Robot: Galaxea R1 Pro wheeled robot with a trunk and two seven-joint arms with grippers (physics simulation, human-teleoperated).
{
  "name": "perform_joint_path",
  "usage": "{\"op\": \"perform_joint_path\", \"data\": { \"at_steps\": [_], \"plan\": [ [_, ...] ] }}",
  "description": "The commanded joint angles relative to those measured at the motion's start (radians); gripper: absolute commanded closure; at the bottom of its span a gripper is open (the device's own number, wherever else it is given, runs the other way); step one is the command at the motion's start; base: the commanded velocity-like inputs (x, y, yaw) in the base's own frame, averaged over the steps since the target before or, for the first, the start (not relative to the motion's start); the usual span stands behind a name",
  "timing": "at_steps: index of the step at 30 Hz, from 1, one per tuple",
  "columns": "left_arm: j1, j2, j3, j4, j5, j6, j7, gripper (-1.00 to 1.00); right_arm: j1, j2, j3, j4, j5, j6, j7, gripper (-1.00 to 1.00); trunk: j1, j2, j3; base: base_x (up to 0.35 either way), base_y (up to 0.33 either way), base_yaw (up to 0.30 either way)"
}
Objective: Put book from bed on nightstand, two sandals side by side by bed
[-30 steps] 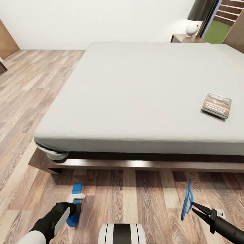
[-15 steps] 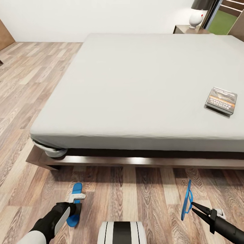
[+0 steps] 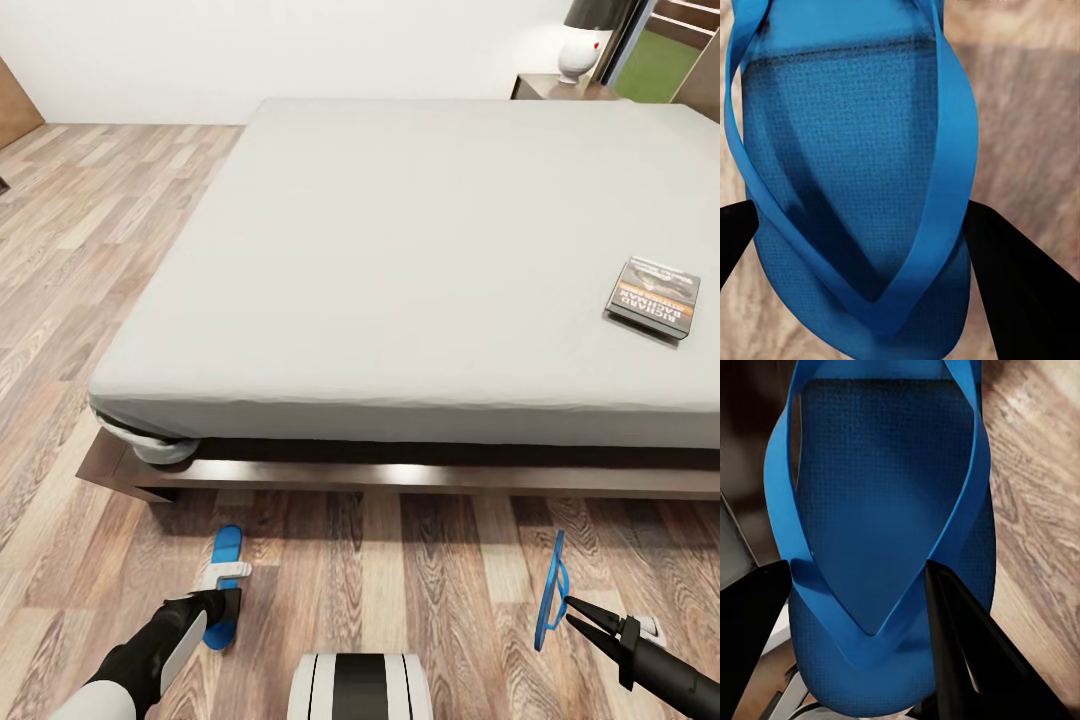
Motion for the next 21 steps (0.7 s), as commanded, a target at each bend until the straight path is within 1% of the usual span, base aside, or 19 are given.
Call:
{"op": "perform_joint_path", "data": {
  "at_steps": [1,4,7,10,13,21],
  "plan": [
    [0.0,0.001,-0.007,-0.001,0.009,0.004,0.005,1.0,-0.001,0.0,-0.001,0.0,-0.001,0.004,0.002,1.0,0.0,0.0,-0.001,0.0,0.0,0.0],
    [0.0,0.001,-0.007,0.0,0.008,0.003,0.006,1.0,0.0,0.0,-0.001,0.0,-0.001,0.004,0.002,1.0,0.0,0.0,-0.001,0.0,0.0,0.0],
    [0.0,0.002,-0.005,0.002,0.008,0.003,0.007,1.0,0.0,0.0,-0.001,0.0,-0.001,0.004,0.002,1.0,0.001,-0.001,-0.012,0.0,0.0,0.0],
    [0.0,0.002,0.009,0.002,0.008,0.003,0.007,1.0,0.0,0.0,-0.001,0.0,-0.001,0.004,0.002,1.0,0.003,-0.002,-0.024,0.0,0.0,0.0],
    [0.0,0.002,0.013,0.003,0.008,0.003,0.006,1.0,-0.001,0.0,-0.001,0.0,-0.001,0.004,0.002,1.0,0.004,-0.002,-0.035,0.0,0.0,0.0],
    [0.0,0.001,0.015,0.003,0.009,0.003,0.005,1.0,0.0,0.0,-0.001,0.0,-0.001,0.005,0.002,1.0,0.007,-0.004,-0.066,0.0,0.0,0.0]
  ]
}}
